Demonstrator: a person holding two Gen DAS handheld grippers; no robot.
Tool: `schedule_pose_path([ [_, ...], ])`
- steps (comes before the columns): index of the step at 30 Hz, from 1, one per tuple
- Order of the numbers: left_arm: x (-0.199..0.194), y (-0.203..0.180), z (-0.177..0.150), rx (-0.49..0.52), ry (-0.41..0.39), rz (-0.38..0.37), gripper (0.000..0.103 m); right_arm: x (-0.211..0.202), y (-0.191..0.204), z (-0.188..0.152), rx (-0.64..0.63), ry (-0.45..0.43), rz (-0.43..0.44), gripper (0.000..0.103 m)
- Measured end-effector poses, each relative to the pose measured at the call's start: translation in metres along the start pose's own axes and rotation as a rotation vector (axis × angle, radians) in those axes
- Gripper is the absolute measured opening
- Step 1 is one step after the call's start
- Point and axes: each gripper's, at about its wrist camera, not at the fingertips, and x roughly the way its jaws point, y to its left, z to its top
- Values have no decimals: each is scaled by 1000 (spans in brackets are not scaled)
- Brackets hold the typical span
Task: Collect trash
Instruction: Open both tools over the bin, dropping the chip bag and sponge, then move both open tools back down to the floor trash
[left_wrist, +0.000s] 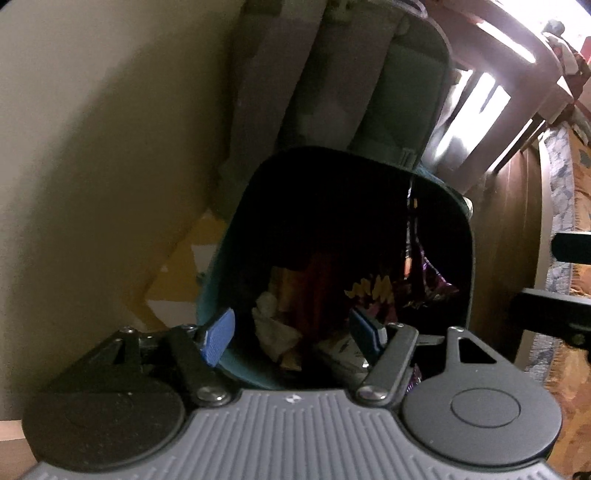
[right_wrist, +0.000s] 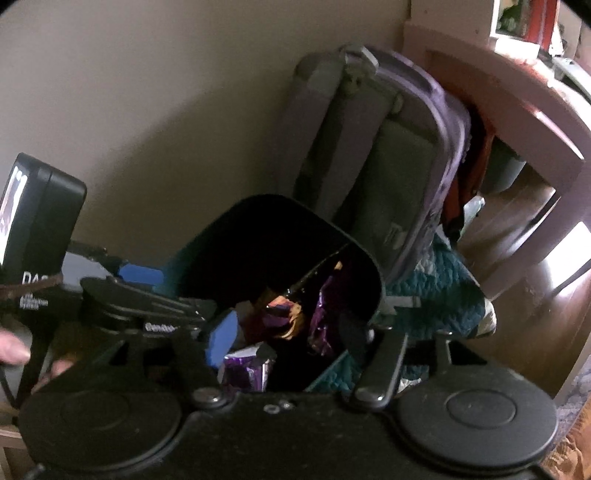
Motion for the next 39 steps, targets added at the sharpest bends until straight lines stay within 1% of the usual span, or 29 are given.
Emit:
schedule_pose_path([
  [5, -31, -15, 0, -1, -53, -15, 68, -36, -19, -14, 14, -59, 24, 64],
  [10, -51, -46, 4, 5, -86, -32, 68, -71, -54, -31, 48, -118, 41, 71],
  [14, -54, -86, 11, -15, -99, -17, 69, -93, -101, -48, 42, -154, 29, 77],
  [15, -53, -98, 14, -26, -97, -8, 71, -97, -117, -52, 42, -159, 28, 79],
  [18, -51, -134, 22, -71, -98, 12, 72, -104, -166, -64, 37, -158, 27, 81],
  [20, -48, -163, 30, -113, -93, 3, 72, -110, -199, -71, 29, -154, 33, 84],
  [21, -44, -174, 33, -132, -90, -6, 74, -113, -218, -75, 17, -151, 31, 85],
  [23, -36, -199, 39, -174, -87, -23, 78, -112, -250, -79, -6, -140, 23, 86],
  [26, -20, -235, 47, -232, -72, -46, 79, -106, -298, -86, -25, -97, 14, 88],
  [28, -7, -255, 50, -262, -61, -64, 81, -98, -329, -90, -32, -58, 12, 93],
  [29, 2, -266, 52, -267, -59, -68, 81, -91, -343, -92, -40, -43, 7, 97],
  [30, 10, -275, 53, -264, -54, -68, 82, -84, -356, -95, -48, -31, 1, 101],
  [32, 33, -296, 54, -238, -27, -60, 83, -69, -379, -100, -43, -14, 3, 103],
  [36, 92, -331, 52, -173, 30, -69, 83, -24, -425, -111, 33, 16, 0, 103],
  [39, 147, -355, 44, -118, 63, -79, 83, 17, -450, -120, 78, 19, -29, 103],
])
